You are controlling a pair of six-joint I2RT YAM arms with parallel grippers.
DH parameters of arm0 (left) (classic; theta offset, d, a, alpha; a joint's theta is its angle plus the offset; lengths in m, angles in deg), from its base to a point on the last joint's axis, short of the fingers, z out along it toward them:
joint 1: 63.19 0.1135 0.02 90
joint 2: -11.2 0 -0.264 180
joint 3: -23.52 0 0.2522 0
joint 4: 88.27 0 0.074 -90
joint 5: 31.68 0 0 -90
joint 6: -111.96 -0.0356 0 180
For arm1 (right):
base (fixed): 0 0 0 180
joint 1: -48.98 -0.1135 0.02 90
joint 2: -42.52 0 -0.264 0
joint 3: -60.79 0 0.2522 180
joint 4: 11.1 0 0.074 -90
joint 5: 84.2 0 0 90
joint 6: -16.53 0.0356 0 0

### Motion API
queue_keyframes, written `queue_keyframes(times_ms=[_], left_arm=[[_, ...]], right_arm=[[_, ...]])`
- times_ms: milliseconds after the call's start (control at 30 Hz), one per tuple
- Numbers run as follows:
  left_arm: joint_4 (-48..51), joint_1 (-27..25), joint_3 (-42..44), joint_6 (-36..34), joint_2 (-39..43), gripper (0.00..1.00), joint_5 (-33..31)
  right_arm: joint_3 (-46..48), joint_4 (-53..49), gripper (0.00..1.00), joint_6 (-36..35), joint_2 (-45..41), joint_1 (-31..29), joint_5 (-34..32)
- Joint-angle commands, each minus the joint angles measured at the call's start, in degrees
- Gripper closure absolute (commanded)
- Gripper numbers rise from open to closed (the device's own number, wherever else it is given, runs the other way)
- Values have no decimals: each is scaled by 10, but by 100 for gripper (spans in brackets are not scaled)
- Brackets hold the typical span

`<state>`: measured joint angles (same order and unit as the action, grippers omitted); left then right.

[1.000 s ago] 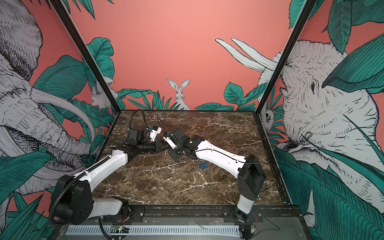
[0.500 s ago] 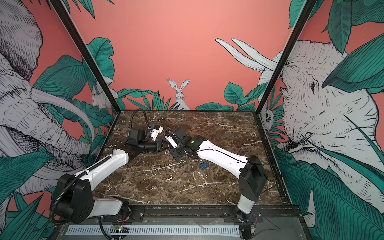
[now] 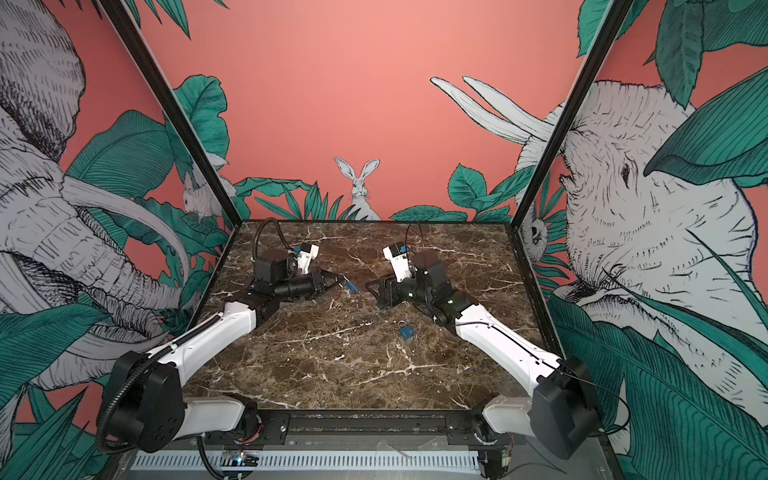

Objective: Lock with the key

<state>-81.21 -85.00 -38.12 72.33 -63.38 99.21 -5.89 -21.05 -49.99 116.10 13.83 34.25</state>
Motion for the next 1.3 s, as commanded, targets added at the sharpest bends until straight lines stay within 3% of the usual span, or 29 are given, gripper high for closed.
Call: queue_keyframes(times_ms=[0,200,467,667,1267], left_arm=[[-22,-15,-33,31,35,100,-10],[7,-35,-63,36,44,100,-19],[12,-46,-83,46,48,100,-21],[10,-52,-93,52,45,100,-20],[-5,-58,-101,67,50,100,-19]], right_arm=[[14,117,40,9,-5,1,57],[14,184,41,6,24,1,84],[-9,177,48,-10,46,0,90],[-21,161,60,-29,49,0,78],[-49,131,64,-51,74,0,66]])
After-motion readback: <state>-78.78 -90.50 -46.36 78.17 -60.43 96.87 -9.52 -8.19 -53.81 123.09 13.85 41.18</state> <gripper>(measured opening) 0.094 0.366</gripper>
